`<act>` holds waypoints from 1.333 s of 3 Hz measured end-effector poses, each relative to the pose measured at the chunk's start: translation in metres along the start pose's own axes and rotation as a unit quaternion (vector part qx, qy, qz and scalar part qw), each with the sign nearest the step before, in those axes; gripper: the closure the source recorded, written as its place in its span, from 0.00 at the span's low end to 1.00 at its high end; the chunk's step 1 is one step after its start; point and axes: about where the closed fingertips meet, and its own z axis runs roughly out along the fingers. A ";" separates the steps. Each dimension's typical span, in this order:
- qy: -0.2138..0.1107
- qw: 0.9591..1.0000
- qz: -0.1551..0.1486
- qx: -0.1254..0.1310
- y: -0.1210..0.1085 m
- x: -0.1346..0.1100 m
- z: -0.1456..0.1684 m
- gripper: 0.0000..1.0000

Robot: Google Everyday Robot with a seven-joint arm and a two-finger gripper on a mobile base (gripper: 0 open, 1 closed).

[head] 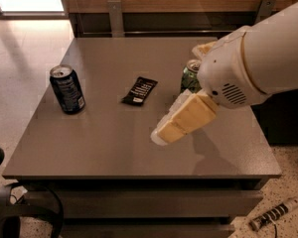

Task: Pick pepsi can

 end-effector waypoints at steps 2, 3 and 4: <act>-0.048 0.998 0.004 0.037 -0.012 -0.025 0.005 0.00; -0.058 0.998 0.016 0.029 -0.017 -0.038 0.032 0.00; -0.069 0.997 0.024 0.017 -0.017 -0.055 0.082 0.00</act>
Offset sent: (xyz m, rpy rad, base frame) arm 0.0127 0.0178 0.0082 0.0713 -0.0650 -0.0164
